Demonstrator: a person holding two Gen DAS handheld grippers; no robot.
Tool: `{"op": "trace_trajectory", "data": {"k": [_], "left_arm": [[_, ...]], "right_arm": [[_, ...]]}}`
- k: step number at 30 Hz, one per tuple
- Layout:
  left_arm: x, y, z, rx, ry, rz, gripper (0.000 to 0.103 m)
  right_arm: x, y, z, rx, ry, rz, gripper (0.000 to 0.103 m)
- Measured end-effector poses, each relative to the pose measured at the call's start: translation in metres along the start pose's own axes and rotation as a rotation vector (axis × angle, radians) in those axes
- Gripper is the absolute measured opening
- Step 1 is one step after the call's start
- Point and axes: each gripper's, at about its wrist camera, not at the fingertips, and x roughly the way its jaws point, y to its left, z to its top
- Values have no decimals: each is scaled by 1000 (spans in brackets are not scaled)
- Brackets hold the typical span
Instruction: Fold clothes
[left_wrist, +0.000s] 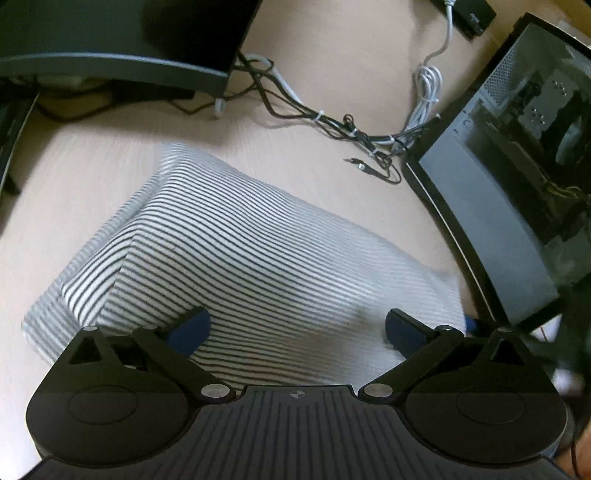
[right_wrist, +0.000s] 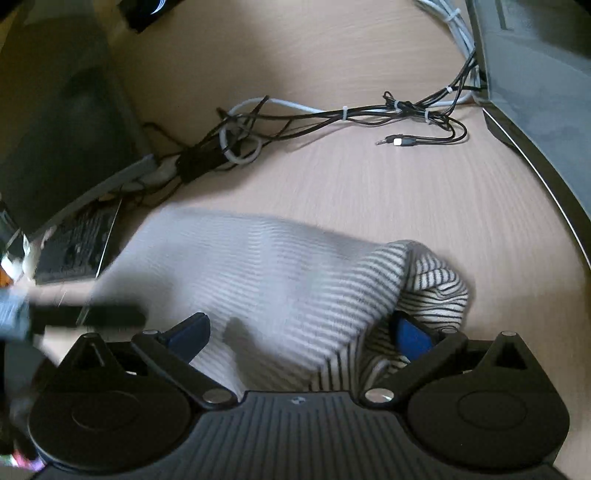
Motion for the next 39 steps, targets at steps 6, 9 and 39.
{"op": "trace_trajectory", "data": {"k": [6,9,39], "left_arm": [[4,13,13,106,-26,25,103],[-1,20,19,104,-34,42,103],[-59,7,-40,3,-50,99,103]], "right_arm": [[-7,50,-26,-87,38,-63,103],[-20,58,-25,-122,58,-13,103],[-73,65,-27,-682,-28,-90,81]]}}
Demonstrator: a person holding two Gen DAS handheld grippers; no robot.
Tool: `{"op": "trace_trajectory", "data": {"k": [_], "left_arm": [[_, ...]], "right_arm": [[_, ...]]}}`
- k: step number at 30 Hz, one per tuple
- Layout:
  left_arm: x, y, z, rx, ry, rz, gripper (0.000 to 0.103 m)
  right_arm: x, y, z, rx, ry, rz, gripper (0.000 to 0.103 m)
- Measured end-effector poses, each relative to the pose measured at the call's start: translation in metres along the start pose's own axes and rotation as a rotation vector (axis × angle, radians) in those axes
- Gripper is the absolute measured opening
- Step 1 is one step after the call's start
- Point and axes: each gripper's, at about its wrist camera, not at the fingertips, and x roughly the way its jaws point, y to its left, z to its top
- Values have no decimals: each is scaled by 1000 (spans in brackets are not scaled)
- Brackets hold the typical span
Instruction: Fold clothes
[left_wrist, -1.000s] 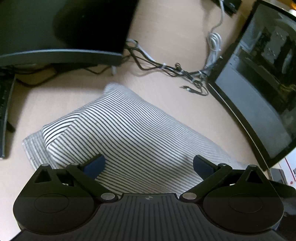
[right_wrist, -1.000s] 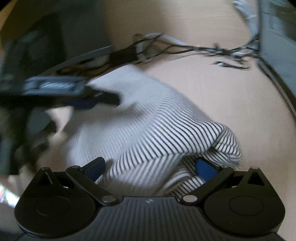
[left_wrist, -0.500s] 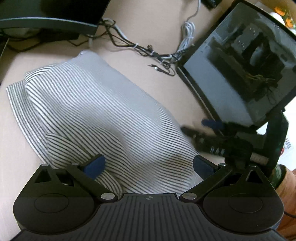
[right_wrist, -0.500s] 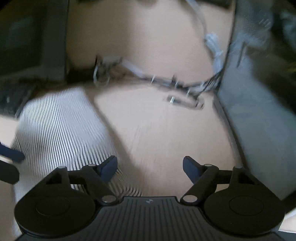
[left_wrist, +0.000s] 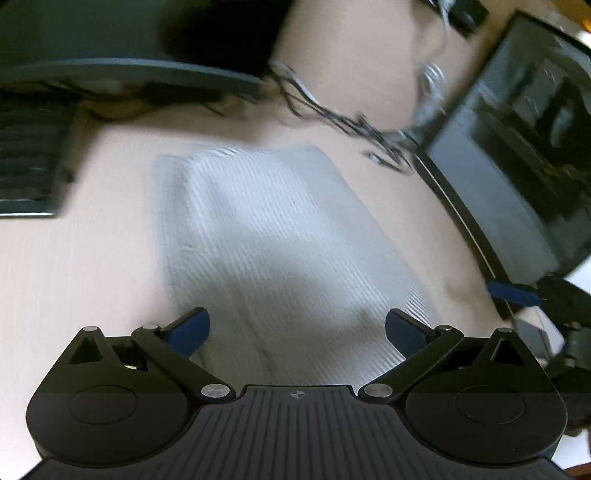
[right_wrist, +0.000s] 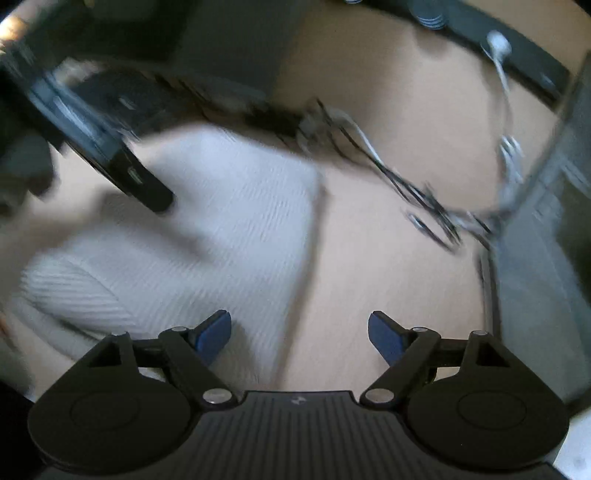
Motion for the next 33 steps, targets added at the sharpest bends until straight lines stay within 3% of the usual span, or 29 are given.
{"op": "trace_trajectory", "data": {"k": [2,5,8,14,17,20,25,28,33], "left_arm": [[-18,3,-10,-26,-36,48,103],[-42,6,-30,-98,-61,99,103],[-61,0,-53,-185,-65,99,103],[-62,-27,-99,-187,17,-1,101],[-60,-32,-108,-173,34,-35,101],[-68,-29,-111,-186,20,-50,101],[-74,-15,-130,-199,54,-99,101],[-74,-8,-148,-192,93,-202,101],[-64,12,-166,-246,93,-323,101]], "right_arm": [[-4,5,4,-65,-41,104,71],[-3,20,3,-196,-82,269,67],[6,28,0,-267,-94,351,53],[29,15,-8,-74,9,422,53],[26,12,-19,55,28,403,53],[18,19,-26,105,56,363,55],[-3,52,-42,85,61,320,59],[-16,62,-45,114,74,295,60],[-33,93,-49,-32,76,232,68]]}}
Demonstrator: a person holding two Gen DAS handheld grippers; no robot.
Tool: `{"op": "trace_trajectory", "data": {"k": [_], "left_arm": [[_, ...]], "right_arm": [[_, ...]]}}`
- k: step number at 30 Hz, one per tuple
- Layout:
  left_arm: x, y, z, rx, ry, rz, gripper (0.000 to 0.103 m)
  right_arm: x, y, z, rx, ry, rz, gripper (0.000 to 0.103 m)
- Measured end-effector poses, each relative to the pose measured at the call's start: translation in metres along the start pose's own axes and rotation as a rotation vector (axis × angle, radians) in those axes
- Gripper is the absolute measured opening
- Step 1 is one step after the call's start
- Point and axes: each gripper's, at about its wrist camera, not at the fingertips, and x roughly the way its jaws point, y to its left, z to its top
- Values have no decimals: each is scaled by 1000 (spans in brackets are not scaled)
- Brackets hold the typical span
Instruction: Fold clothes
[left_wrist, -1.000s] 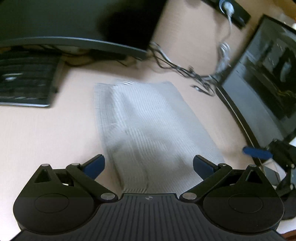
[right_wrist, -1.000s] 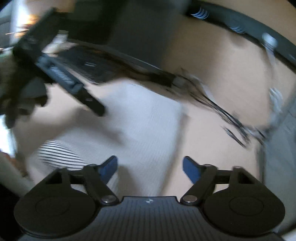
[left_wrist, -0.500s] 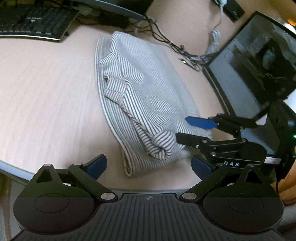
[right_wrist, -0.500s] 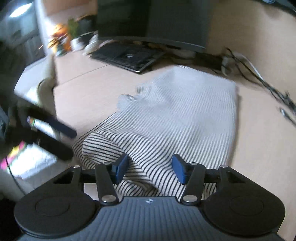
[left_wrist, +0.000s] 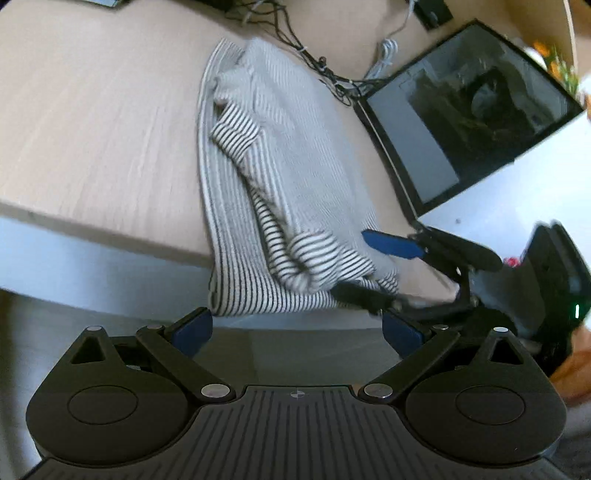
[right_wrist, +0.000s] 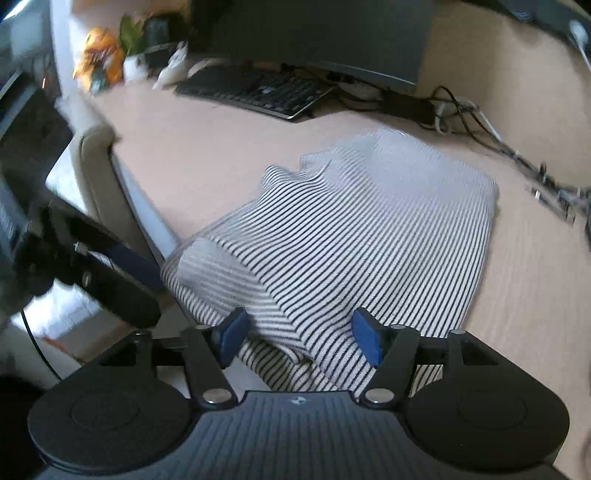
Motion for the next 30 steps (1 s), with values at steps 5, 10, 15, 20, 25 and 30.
{"op": "trace_trajectory", "data": {"k": [5,10,15,20,25,30], "left_arm": [[16,20,5,-85,4,-35,101],[9,12,6,-119,-20,-130,101],[-11,-10,25,-127,-104,-220,101],[-23,-16,44,-128,-184,-162,101],[-49,-10,57,-120,-243,-99,102],[-67,-4,74,-50,-264,-13,103]], "right_arm": [[-7,30,-2,-178,-22,-106,74],[6,55,-6,-319,-22,-128,86],[23,70,-4,-409,-36,-174,93],[36,74,-3,-488,-11,-257,74],[16,60,10,-363,-24,-179,48],[-14,20,38,-135,-43,-119,30]]}}
